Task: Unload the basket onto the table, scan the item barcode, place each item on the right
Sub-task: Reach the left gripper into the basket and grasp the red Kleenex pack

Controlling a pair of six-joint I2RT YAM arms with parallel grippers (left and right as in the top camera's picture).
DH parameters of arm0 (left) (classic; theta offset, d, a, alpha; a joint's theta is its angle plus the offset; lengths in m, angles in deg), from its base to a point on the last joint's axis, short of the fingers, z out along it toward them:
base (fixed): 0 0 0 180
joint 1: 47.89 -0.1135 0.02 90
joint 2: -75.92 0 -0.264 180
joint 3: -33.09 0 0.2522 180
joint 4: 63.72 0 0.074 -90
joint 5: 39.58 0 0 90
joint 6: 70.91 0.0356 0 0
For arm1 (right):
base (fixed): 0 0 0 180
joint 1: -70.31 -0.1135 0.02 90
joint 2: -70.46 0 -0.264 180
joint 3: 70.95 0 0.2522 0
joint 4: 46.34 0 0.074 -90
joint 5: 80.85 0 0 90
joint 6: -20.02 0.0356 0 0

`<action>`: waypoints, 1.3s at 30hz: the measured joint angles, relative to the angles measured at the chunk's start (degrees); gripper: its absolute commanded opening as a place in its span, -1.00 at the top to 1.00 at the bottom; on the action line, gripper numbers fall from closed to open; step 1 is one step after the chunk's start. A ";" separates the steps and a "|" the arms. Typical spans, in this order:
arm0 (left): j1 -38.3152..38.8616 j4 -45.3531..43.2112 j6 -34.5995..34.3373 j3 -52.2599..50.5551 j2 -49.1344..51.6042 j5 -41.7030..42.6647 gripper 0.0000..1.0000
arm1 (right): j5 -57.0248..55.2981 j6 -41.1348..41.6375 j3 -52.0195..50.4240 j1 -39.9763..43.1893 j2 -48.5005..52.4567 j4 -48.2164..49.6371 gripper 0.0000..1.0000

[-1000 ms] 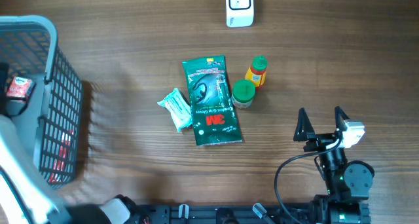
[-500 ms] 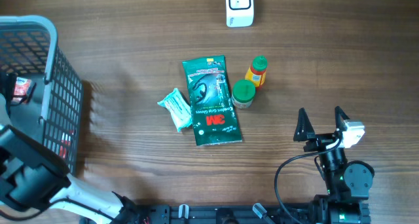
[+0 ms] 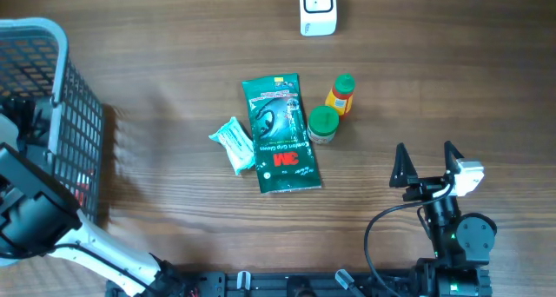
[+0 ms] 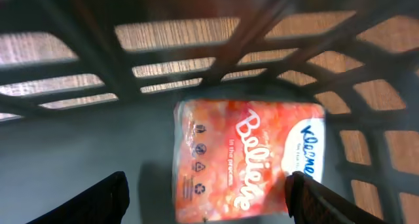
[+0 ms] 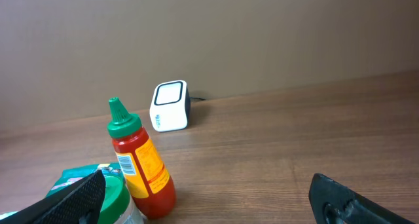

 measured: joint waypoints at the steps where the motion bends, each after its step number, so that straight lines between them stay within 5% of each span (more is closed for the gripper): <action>1: 0.00 -0.24 0.17 0.00 0.44 0.09 -0.54 | 0.02 0.00 0.00 0.00 0.00 0.00 -1.00; 4: 0.28 -1.05 0.57 0.00 1.16 0.57 0.03 | 0.02 0.00 0.00 0.00 0.00 0.00 -1.00; 6: 0.44 -1.55 0.61 0.00 1.16 0.63 0.76 | 0.02 0.00 0.00 0.00 -0.02 0.00 -0.99; 7: 0.55 -1.60 0.46 0.00 1.16 0.61 0.92 | 0.02 0.00 0.00 0.00 -0.02 0.00 -1.00; 20: 0.63 6.25 0.61 -0.17 -3.02 1.01 0.92 | 0.02 0.00 0.00 0.00 -0.02 0.00 -1.00; 32: 1.05 26.75 -1.88 -0.28 -41.27 8.68 0.92 | 0.02 0.00 0.00 0.00 0.00 0.00 -0.99; 37: 9.42 35.17 -0.81 -0.24 -50.12 17.73 0.92 | 0.00 0.00 0.00 0.00 0.00 0.00 -1.00; 39: 20.44 40.02 1.79 -0.24 -53.48 19.91 0.92 | 0.00 0.00 0.00 0.00 0.02 0.02 -0.99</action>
